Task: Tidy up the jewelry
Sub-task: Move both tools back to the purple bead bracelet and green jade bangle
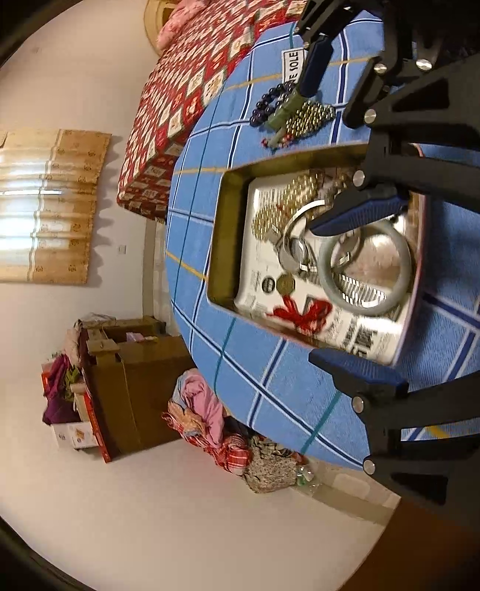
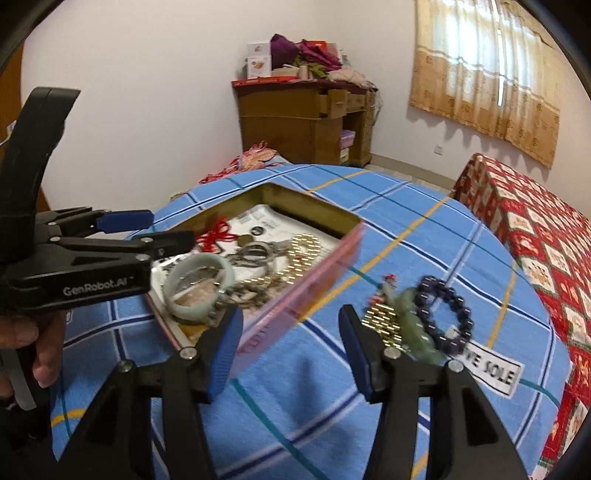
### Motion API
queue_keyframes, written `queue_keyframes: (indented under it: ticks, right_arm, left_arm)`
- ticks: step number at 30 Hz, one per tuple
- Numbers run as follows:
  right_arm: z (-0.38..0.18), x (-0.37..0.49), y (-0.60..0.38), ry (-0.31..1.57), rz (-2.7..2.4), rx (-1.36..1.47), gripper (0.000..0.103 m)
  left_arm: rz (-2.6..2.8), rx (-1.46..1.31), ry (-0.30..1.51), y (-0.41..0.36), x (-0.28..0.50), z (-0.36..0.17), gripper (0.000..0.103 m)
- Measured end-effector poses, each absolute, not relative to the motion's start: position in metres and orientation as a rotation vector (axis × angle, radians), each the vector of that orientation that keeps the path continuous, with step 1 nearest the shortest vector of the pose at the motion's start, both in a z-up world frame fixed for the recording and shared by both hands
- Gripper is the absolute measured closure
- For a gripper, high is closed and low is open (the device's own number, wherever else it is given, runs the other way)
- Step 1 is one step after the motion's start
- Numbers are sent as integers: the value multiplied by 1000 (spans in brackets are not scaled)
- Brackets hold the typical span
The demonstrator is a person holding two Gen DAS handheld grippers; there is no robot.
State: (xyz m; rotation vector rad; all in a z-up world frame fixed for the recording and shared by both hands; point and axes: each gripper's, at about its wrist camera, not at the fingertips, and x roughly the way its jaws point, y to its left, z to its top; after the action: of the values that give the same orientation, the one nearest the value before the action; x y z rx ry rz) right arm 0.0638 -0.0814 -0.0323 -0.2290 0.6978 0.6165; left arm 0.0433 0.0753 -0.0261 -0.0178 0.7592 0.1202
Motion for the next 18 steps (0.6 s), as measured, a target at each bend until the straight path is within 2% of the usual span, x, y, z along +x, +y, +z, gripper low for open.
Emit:
queue_keyframes:
  ticks: [18]
  right_arm:
    - [-50,125,-184,793,304,-72,47]
  left_arm:
    - [16,127,772,-21,76,-25,40]
